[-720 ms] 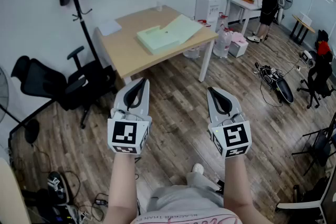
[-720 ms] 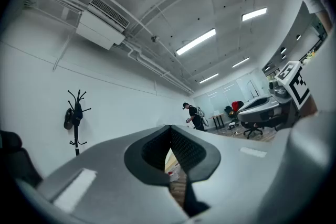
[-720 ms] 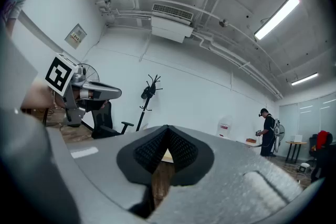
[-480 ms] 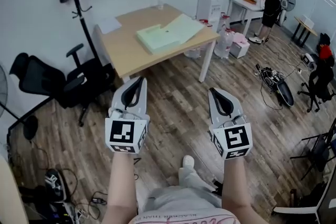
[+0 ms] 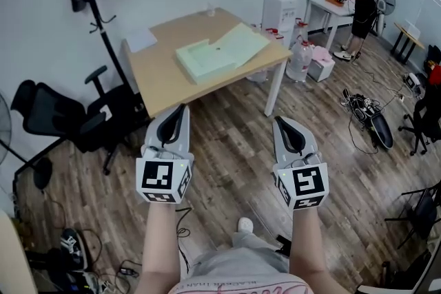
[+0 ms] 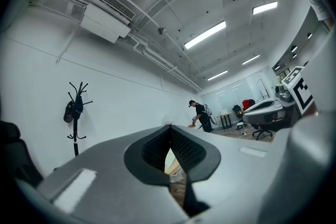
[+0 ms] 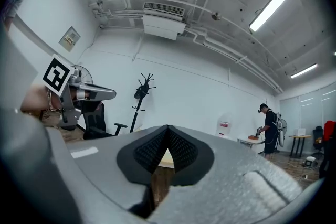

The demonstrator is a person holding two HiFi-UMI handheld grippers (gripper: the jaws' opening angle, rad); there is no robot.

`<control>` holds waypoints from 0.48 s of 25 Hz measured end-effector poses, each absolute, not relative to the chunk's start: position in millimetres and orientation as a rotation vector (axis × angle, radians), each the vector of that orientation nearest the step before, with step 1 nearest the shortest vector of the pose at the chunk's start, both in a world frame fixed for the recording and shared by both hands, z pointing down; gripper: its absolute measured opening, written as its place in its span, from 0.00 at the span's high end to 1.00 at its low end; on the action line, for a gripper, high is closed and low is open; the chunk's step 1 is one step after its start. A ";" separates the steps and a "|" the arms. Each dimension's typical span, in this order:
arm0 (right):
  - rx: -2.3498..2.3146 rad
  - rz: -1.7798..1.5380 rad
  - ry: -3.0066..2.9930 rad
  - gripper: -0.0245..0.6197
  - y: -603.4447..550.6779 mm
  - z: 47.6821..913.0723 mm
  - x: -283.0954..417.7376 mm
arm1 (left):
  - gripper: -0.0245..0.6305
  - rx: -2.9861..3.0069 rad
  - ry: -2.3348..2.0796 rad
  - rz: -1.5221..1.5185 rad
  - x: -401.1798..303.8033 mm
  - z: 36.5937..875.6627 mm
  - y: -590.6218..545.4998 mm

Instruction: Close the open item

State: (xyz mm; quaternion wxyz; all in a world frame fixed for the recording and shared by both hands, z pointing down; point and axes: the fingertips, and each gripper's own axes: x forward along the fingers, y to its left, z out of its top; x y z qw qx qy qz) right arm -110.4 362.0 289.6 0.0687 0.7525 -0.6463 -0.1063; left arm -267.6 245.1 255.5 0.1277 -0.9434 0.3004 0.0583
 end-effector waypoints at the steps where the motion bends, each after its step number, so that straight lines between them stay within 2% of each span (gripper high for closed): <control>1: 2.268 -0.316 -1.951 0.96 357.0 289.8 -100.8 | 0.94 -2.745 0.875 0.164 -258.1 256.4 240.6; 12: 2.211 -0.257 -2.046 0.96 290.7 299.9 -20.9 | 0.94 -2.738 0.957 0.112 -183.8 265.5 184.3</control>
